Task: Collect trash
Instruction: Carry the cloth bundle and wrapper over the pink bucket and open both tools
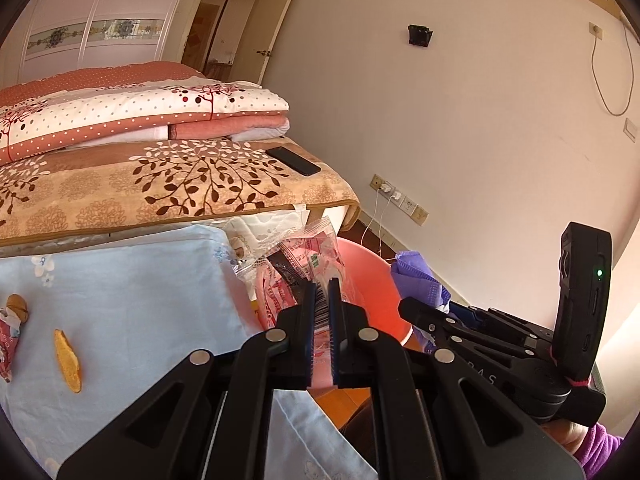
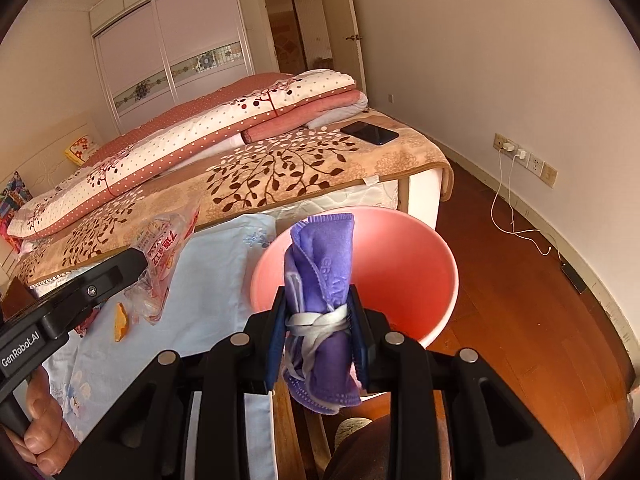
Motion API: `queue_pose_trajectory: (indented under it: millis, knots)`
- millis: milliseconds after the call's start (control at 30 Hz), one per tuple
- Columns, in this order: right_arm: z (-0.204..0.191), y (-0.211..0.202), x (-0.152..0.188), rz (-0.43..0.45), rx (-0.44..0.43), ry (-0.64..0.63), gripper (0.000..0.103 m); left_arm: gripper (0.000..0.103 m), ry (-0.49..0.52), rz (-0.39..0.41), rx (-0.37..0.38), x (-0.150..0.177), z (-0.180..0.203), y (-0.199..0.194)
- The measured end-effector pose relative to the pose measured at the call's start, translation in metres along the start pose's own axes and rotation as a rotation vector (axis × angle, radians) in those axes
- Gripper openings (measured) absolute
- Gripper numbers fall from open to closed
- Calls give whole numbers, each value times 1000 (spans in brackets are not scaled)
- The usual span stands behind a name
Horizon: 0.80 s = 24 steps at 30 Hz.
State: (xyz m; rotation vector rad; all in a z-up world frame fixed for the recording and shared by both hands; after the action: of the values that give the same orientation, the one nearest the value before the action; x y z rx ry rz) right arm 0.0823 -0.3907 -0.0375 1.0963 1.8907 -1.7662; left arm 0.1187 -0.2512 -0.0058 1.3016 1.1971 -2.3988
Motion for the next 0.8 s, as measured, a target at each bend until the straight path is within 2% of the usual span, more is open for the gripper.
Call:
queue_pose_trajectory:
  millis: [367, 800]
  knots:
    - [42, 40, -6, -40, 63, 61, 28, 6, 42, -82, 59, 3, 24, 69]
    - [65, 78, -4, -74, 122, 74, 28, 6, 27, -156, 46, 19, 17, 117]
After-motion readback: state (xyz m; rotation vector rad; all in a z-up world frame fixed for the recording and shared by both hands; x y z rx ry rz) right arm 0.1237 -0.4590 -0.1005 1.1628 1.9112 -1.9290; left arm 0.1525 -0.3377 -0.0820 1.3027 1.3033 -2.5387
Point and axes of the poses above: each gripper's, at about its wrist camera, not at the fingertips, and y roughly the way its jaws point, z to its right, x to its underside, the point moved 8 cm from there along y, roughly the way its jaws point, and after that the axes turned 5 degrees about -z, right-handed, at the moved point
